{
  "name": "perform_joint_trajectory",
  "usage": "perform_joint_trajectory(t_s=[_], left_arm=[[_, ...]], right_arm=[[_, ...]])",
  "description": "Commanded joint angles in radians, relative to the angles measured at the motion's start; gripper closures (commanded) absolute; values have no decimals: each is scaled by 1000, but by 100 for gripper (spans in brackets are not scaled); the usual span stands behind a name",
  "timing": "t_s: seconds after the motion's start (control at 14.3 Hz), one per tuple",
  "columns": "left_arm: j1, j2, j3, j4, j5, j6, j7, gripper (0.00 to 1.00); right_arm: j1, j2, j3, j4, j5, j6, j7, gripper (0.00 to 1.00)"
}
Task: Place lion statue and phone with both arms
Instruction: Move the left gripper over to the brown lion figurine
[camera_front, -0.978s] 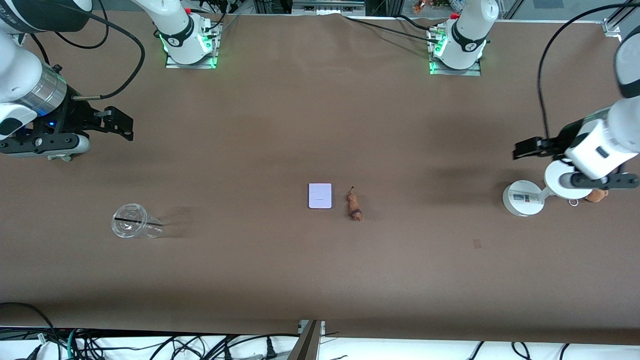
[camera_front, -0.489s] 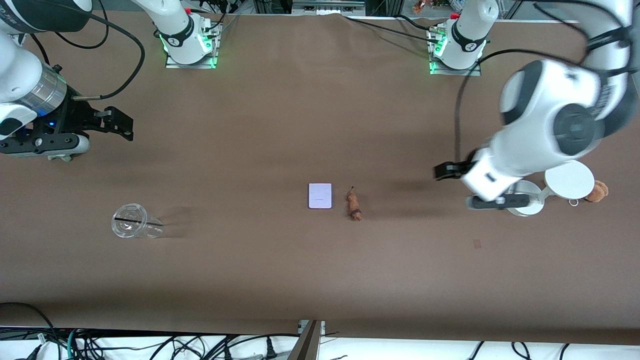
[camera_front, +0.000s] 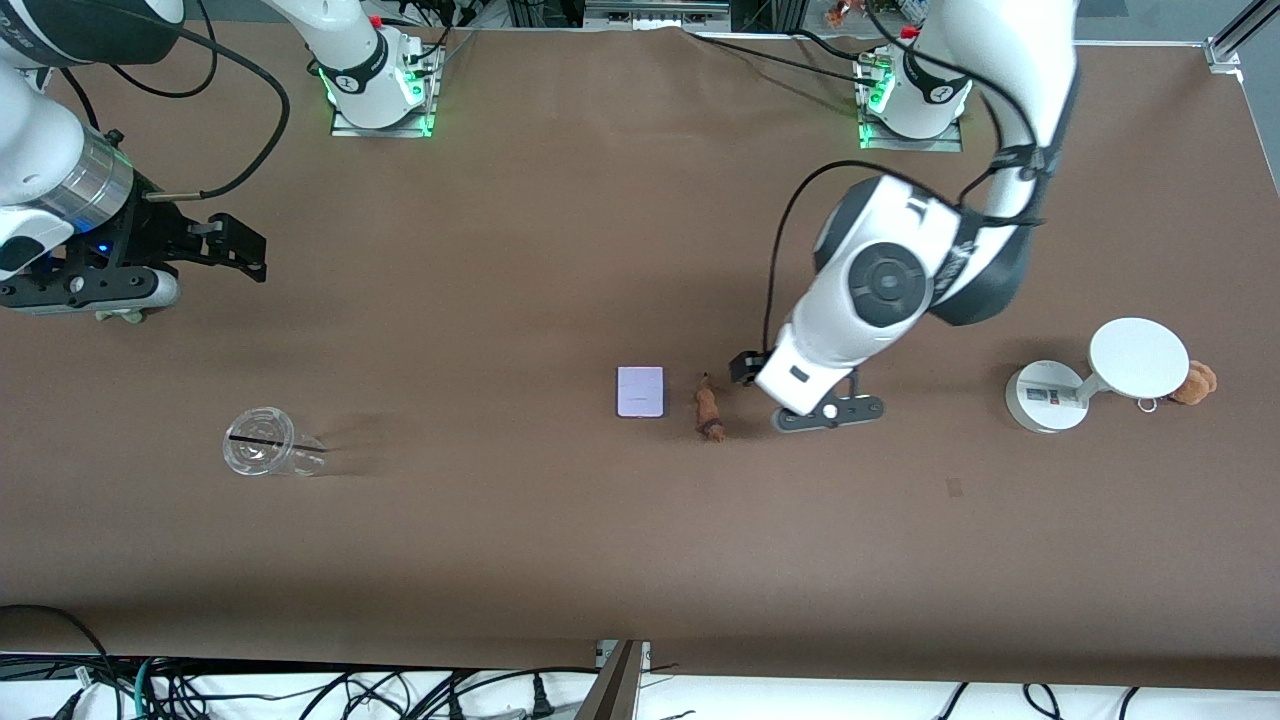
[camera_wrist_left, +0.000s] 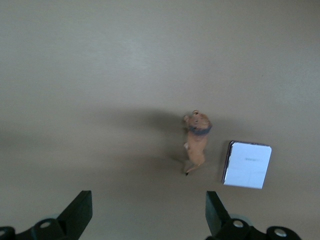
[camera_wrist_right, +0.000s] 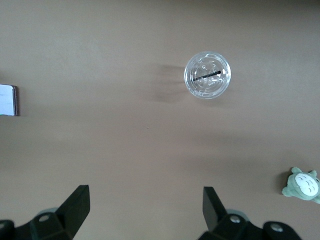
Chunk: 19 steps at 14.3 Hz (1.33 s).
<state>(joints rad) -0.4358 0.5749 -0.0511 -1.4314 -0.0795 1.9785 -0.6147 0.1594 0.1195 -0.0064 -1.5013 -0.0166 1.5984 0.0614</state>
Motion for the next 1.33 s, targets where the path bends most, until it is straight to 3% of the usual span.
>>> perform_joint_trajectory(t_s=[0.0,0.49,1.12,1.26], left_arm=[[-41,72,17,35,49,71,-63,0],[-121,207,22,60,55,238,-125,0],[-146,296,25,91,152,293,-128,0],[-146,299,25,101,152,292,-128,15]], right_arm=[[-4,3,0,13,7,-5,-5,0],[-3,2,0,13,7,-5,-5,0],[-3,2,0,15,7,-5,-5,0],[-3,2,0,15,7,-5,-5,0]])
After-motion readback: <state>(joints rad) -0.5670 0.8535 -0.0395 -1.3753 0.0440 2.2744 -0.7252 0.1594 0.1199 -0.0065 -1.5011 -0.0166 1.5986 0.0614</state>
